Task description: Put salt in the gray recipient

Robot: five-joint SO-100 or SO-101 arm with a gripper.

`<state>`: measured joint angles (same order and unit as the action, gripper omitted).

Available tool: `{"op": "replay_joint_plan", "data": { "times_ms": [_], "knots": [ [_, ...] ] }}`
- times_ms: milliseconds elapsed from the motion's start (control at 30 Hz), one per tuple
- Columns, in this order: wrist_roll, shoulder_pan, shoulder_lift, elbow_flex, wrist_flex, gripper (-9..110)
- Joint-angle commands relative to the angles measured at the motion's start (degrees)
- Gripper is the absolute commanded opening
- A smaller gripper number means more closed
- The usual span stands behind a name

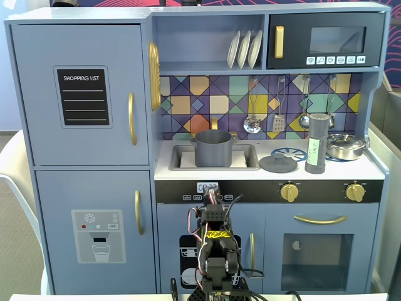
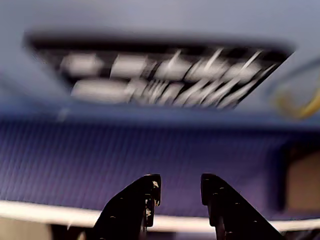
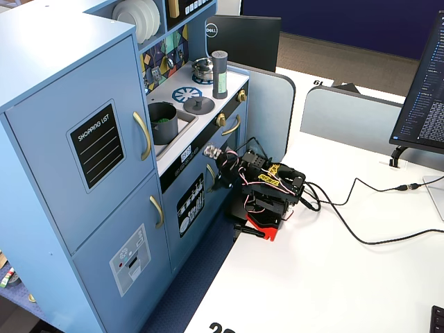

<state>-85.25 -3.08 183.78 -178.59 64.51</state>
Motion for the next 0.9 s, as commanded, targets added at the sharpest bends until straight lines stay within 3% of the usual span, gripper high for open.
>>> {"op": "replay_joint_plan", "data": {
  "times_ms": [0, 100, 867],
  "knots": [
    [2.1, 1.1, 0.7, 0.0, 4.3, 1],
    [-4.4, 0.6, 0.7, 0.0, 11.6, 1],
    [-2.5, 0.1, 0.7, 0.0, 11.5, 5]
  ]
}}
